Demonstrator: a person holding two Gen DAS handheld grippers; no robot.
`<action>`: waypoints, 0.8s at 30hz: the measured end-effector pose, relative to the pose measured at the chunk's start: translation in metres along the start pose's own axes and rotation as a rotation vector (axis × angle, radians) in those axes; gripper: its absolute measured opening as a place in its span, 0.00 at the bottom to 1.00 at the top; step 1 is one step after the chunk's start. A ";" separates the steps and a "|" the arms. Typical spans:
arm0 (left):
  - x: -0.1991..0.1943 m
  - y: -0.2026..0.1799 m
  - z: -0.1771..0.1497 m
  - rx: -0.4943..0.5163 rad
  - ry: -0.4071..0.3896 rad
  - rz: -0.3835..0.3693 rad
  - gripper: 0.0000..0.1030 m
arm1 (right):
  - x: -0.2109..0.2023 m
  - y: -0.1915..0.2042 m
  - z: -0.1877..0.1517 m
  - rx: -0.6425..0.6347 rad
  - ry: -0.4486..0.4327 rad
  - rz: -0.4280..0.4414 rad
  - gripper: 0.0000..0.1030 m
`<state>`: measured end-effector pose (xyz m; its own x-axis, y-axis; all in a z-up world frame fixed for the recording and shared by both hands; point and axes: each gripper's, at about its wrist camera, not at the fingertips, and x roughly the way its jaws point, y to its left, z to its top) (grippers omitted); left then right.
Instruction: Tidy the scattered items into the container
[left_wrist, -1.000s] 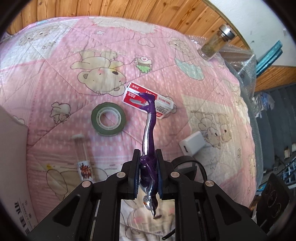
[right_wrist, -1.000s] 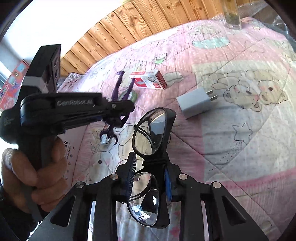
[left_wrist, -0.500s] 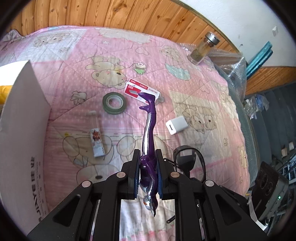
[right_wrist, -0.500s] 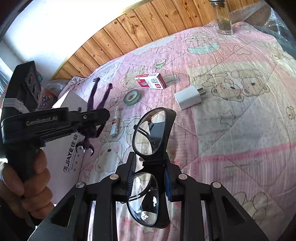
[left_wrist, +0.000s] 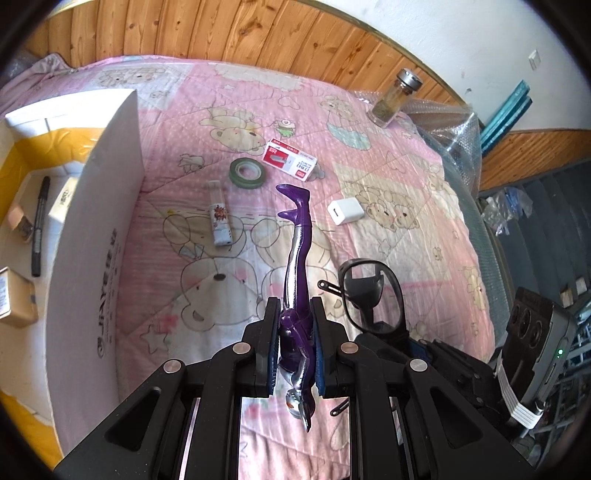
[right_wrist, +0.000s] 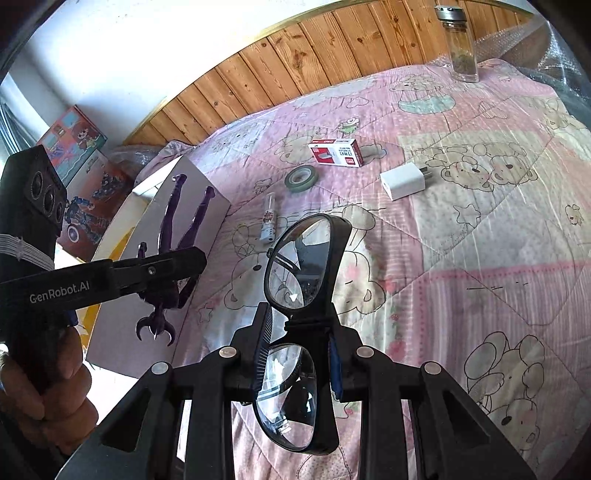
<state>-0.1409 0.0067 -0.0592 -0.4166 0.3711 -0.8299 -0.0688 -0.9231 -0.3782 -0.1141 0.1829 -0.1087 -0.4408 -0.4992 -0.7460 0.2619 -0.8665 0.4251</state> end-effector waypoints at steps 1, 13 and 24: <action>-0.005 0.000 -0.003 -0.001 -0.008 0.001 0.15 | -0.002 0.003 -0.001 -0.006 -0.003 0.001 0.28; -0.054 -0.003 -0.027 0.036 -0.110 0.054 0.15 | -0.029 0.032 -0.024 -0.058 -0.037 0.001 0.28; -0.086 0.003 -0.055 0.045 -0.165 0.066 0.15 | -0.048 0.056 -0.047 -0.106 -0.061 -0.016 0.28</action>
<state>-0.0557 -0.0220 -0.0111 -0.5644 0.2910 -0.7725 -0.0755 -0.9501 -0.3028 -0.0380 0.1584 -0.0731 -0.4964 -0.4873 -0.7185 0.3422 -0.8704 0.3539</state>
